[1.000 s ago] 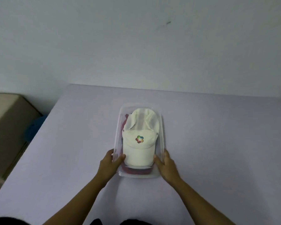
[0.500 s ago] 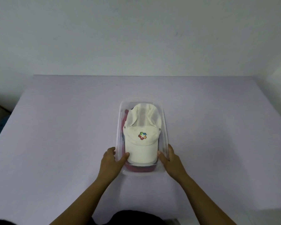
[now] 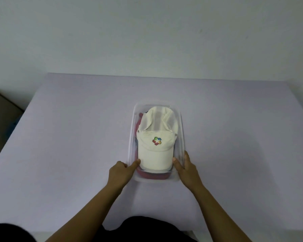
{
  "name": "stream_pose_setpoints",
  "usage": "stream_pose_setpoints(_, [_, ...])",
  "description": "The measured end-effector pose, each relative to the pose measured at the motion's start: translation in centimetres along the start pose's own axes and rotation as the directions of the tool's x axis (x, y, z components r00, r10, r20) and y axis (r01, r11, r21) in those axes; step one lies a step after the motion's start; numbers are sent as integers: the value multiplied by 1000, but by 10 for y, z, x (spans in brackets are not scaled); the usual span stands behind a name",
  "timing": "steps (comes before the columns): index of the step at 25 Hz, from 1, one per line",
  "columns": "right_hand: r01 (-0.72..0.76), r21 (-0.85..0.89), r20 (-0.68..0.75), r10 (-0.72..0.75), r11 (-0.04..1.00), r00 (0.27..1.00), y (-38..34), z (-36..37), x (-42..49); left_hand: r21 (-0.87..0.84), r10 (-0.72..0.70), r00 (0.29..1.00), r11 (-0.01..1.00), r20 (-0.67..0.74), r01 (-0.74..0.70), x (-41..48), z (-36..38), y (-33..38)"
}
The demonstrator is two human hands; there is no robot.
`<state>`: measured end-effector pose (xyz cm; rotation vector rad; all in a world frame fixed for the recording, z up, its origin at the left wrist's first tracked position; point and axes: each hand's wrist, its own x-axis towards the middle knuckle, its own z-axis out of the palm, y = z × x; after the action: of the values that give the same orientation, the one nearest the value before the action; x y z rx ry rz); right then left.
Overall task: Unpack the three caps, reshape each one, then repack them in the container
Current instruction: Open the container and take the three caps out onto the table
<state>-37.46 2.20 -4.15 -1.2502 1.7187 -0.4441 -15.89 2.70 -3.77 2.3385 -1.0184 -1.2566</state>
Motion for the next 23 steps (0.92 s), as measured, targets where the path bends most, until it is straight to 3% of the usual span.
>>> stream_pose_setpoints(16, [10,-19,-96,-12,1000,995,-6,12,-1,115,97,995,989,-38,-92,-5,0,-3])
stream_pose_setpoints(23, [52,74,-95,-45,996,994,-3,10,-1,193,193,981,963,-6,-188,-10,-3,1])
